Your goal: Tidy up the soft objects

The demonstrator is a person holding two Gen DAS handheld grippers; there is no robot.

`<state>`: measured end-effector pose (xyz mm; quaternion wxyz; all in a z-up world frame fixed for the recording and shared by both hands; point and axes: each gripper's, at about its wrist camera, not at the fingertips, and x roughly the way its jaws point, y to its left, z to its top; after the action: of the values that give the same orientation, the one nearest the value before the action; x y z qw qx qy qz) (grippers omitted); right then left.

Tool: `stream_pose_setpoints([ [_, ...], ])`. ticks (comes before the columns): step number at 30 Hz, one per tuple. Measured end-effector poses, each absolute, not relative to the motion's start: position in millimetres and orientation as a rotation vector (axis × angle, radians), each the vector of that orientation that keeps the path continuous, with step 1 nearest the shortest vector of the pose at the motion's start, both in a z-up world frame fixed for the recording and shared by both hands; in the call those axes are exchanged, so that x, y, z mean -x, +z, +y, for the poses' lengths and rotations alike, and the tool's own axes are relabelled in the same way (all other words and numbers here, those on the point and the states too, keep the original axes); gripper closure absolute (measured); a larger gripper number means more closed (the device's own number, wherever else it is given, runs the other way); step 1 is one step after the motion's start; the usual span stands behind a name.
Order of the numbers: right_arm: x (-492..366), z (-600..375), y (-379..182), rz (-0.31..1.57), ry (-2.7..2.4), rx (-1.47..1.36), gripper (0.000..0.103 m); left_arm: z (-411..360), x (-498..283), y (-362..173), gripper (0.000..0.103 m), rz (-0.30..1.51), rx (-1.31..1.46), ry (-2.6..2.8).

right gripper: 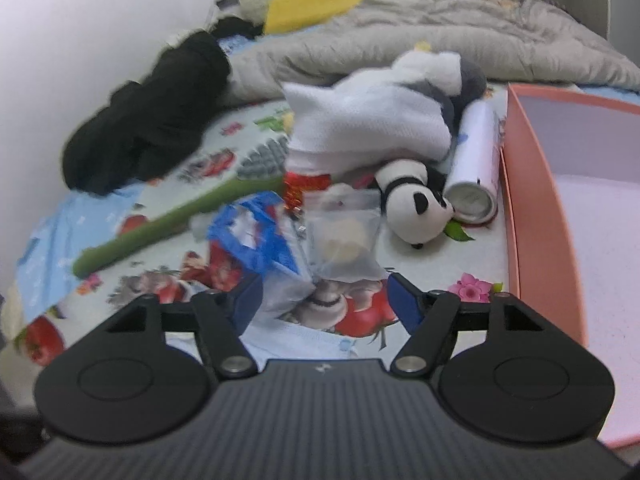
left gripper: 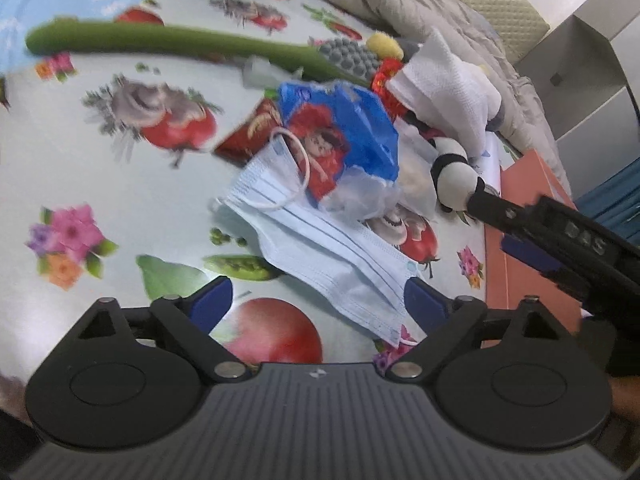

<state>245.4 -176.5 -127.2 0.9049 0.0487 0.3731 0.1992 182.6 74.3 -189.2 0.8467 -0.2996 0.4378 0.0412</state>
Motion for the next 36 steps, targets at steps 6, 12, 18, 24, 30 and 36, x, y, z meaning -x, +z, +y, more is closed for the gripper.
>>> stream_pose_setpoints([
  [6,-278.1,-165.6,-148.1,0.817,0.375,-0.113,0.031,70.8,-195.0,-206.9,0.024,0.925,0.662,0.066],
  [12,-308.6,-151.3,-163.8,0.832,0.334,-0.098,0.032,63.9,-206.0,-210.8,0.031,0.890,0.645,0.068],
  [18,-333.2,-138.0,-181.9,0.865,0.321,-0.085,0.032,53.9,-217.5,-211.8,0.042,0.877,0.605,0.078],
  [24,-347.8,-134.7,-197.8,0.896,0.332,-0.077,0.050,55.9,-230.0,-219.6,0.090,0.896,0.629,0.096],
  [30,-345.4,-138.5,-191.5,0.893,0.357,-0.072,0.075,62.9,-227.2,-222.6,0.101,0.885,0.667,0.105],
  [36,-326.1,-142.5,-178.3,0.869,0.381,-0.037,0.077,68.8,-209.3,-217.5,0.101,0.869,0.720,0.085],
])
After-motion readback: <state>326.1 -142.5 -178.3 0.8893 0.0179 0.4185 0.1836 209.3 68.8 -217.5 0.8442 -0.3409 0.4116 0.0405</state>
